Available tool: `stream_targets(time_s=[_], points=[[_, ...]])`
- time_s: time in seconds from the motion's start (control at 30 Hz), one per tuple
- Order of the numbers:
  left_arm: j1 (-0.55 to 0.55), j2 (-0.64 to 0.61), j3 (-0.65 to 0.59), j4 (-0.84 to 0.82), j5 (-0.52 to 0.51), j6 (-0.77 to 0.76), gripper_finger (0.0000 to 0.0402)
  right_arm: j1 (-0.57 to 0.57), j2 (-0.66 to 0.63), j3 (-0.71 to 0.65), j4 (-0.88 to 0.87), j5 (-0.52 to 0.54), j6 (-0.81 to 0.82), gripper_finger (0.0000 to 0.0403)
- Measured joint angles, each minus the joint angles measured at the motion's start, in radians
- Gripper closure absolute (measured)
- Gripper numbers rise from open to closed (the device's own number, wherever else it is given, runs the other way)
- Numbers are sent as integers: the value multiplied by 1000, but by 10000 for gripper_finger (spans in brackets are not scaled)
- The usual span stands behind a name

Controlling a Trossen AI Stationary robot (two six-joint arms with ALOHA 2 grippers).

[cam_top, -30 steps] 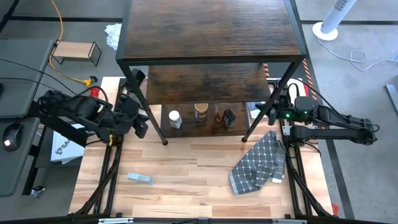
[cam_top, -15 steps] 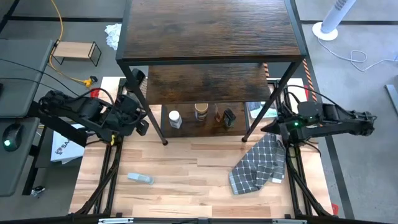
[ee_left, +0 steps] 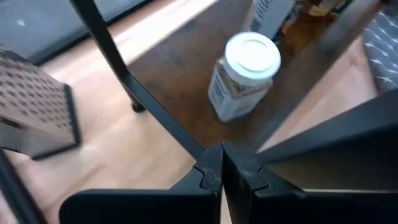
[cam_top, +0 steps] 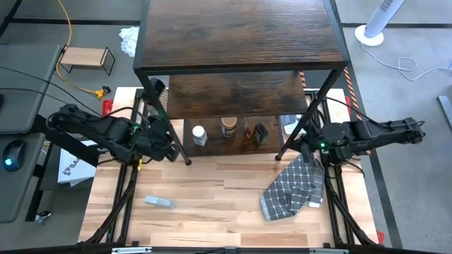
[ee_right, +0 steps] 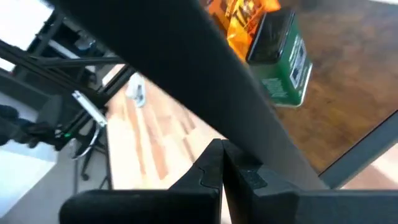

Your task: Shelf spices

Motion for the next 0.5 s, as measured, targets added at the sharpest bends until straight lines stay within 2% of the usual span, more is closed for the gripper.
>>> stream_targets(time_s=[0.23, 0.5], points=[[-40, 14, 0, 22, 58, -35, 402, -40, -5, 0, -36, 161, -50, 403], [-112, 14, 0, 78, 71, -88, 402, -138, -2, 0, -21, 191, -145, 403]])
